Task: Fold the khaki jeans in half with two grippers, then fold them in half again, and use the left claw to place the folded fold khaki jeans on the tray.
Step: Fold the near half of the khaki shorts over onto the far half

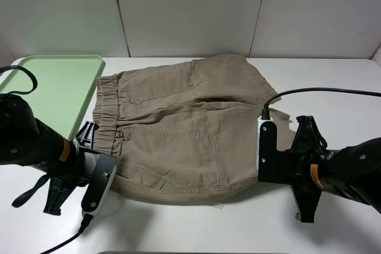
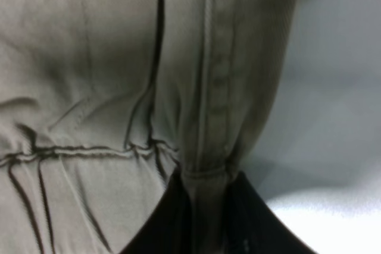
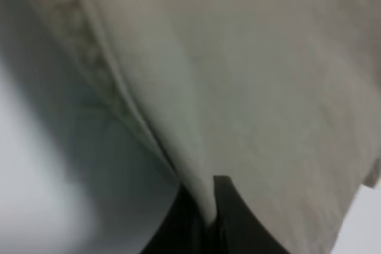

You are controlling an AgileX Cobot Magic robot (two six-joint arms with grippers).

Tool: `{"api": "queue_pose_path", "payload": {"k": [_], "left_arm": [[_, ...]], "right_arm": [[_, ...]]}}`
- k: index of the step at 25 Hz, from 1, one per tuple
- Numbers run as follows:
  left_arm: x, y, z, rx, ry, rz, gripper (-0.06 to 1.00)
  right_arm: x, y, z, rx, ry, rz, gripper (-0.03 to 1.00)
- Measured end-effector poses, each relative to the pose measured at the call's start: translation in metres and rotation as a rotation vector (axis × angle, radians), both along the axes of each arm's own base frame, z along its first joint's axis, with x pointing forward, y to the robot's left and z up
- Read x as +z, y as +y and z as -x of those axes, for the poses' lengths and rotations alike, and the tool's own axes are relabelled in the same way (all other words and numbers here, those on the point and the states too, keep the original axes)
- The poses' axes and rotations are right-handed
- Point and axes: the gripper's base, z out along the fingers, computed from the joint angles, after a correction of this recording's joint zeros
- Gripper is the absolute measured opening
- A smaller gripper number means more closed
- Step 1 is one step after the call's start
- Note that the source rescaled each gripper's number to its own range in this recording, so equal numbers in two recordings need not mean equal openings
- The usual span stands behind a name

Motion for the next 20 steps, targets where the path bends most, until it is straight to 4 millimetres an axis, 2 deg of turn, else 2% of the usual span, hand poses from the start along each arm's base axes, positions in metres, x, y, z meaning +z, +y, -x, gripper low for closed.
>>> {"api": "queue_pose_path", "payload": {"k": [6, 10, 15, 17, 20], "left_arm": [[0.005, -0.006, 0.009, -0.034, 0.011, -0.036, 0.03], [0.010, -0.008, 0.018, -0.066, 0.021, -0.076, 0.03], [0.025, -0.011, 0.025, 0.011, 0.008, -0.035, 0.03], [0.037, -0.011, 0.025, 0.053, -0.024, 0.023, 0.03], [0.060, -0.011, 0.028, 0.087, -0.095, 0.119, 0.02]], "right_arm": [[0.002, -0.001, -0.002, -0.089, 0.004, -0.018, 0.00], [0.004, 0.003, 0.003, -0.048, 0.008, -0.006, 0.00], [0.024, 0.009, 0.013, 0.034, -0.051, -0.035, 0.00], [0.031, 0.009, 0.015, 0.040, -0.071, -0.058, 0.00], [0.053, 0.007, 0.021, 0.048, -0.133, -0.139, 0.00]]}}
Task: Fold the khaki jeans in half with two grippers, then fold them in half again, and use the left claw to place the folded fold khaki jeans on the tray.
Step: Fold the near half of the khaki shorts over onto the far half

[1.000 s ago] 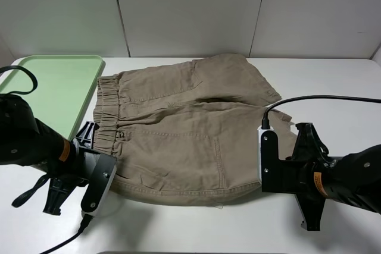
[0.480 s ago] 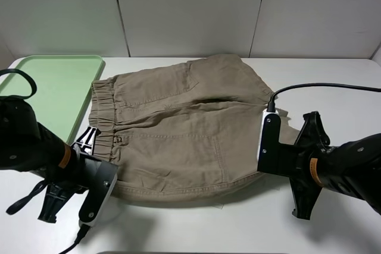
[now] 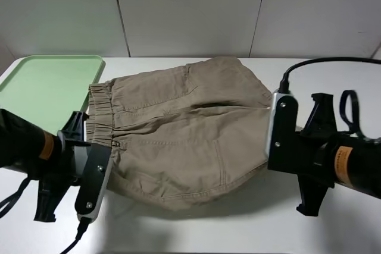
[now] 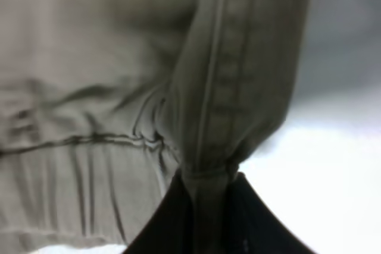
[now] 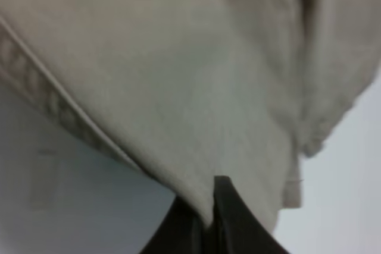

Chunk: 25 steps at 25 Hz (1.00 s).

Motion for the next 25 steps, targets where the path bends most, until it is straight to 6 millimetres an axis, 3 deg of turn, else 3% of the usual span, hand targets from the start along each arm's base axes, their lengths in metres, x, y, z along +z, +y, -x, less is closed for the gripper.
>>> {"api": "queue_pose_path", "payload": {"k": [4, 11, 18, 25], "left_arm": [[0.031, 0.004, 0.007, 0.032, -0.096, 0.115, 0.02], [0.059, 0.016, 0.019, 0.117, -0.167, 0.223, 0.02], [0.061, 0.016, 0.020, 0.318, -0.117, 0.329, 0.02], [0.061, 0.018, 0.019, 0.523, -0.075, 0.423, 0.02]], "right_arm": [[0.031, -0.013, 0.012, -0.008, -0.062, -0.129, 0.00], [0.058, -0.028, 0.017, -0.080, -0.128, -0.213, 0.00], [0.085, -0.012, -0.001, -0.172, -0.197, -0.300, 0.00], [0.083, 0.015, -0.037, -0.322, -0.234, -0.251, 0.00]]}}
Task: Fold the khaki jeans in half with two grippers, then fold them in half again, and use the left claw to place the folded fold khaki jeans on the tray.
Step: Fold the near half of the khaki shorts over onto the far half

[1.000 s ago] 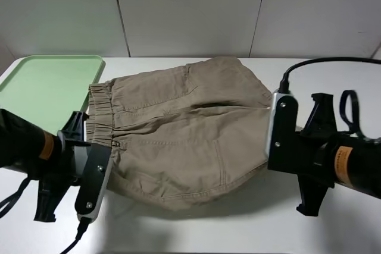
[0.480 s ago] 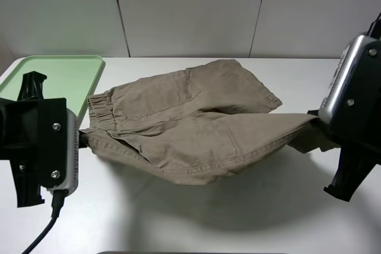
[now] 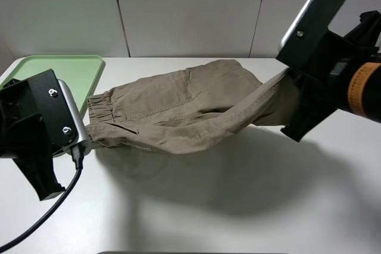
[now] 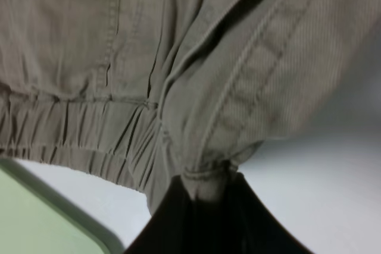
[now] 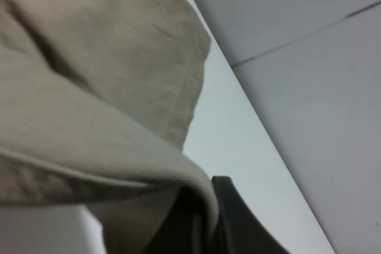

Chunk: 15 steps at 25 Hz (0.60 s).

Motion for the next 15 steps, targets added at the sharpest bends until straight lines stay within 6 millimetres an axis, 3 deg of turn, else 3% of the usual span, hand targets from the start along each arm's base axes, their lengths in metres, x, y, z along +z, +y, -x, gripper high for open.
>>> {"api": "queue_pose_path", "payload": {"k": [7, 11, 15], "left_arm": [[0.004, 0.017, -0.015, 0.296, -0.036, 0.086, 0.02], [0.008, 0.037, -0.028, 0.464, -0.098, 0.123, 0.00], [0.010, 0.048, -0.034, 0.515, -0.137, 0.123, 0.00]], "right_arm": [[0.002, 0.010, -0.054, -0.168, 0.020, -0.068, 0.00], [0.009, 0.017, -0.071, -0.101, 0.031, -0.167, 0.00], [0.017, 0.019, -0.080, -0.028, 0.041, -0.287, 0.00]]}}
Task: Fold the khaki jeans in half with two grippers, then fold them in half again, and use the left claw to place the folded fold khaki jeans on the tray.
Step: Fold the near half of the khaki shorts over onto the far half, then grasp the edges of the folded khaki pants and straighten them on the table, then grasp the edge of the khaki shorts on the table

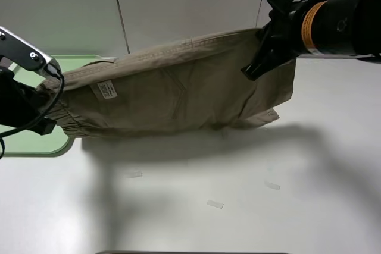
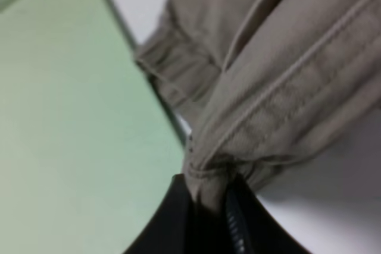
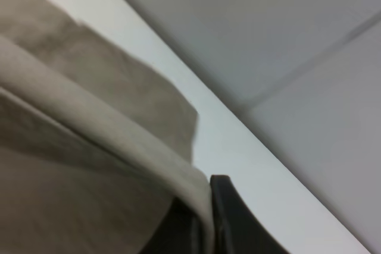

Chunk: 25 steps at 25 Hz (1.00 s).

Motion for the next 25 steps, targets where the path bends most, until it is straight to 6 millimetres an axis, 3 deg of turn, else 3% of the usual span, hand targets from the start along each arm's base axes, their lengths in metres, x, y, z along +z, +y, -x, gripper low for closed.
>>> {"api": "queue_pose_path", "payload": {"k": [5, 7, 9, 12, 13, 14, 17, 25], "left_arm": [[0.003, 0.010, -0.006, 0.038, -0.039, 0.020, 0.00], [0.004, 0.013, -0.008, 0.043, -0.058, 0.040, 0.00], [0.005, 0.017, -0.011, 0.060, -0.073, 0.054, 0.06], [0.005, 0.029, -0.013, 0.133, -0.075, 0.062, 0.46], [0.005, 0.029, -0.013, 0.133, -0.075, 0.062, 0.46], [0.006, 0.029, -0.014, 0.127, -0.087, 0.075, 0.58], [0.009, 0.028, -0.016, 0.105, -0.123, 0.112, 0.77], [0.011, 0.026, -0.017, 0.090, -0.139, 0.129, 0.83]], "right_arm": [[-0.002, -0.004, -0.011, 0.057, 0.023, -0.094, 0.00], [-0.010, -0.007, -0.018, 0.048, 0.048, -0.091, 0.05], [-0.019, -0.011, -0.024, 0.022, 0.073, -0.076, 0.26], [-0.030, -0.016, -0.032, -0.024, 0.096, -0.033, 0.75], [-0.032, -0.016, -0.034, -0.030, 0.098, -0.027, 0.85], [-0.031, -0.015, -0.036, -0.031, 0.095, -0.029, 0.91], [-0.025, -0.014, -0.042, -0.046, 0.068, -0.022, 0.98], [-0.016, -0.023, -0.048, -0.150, 0.025, 0.037, 1.00]]}}
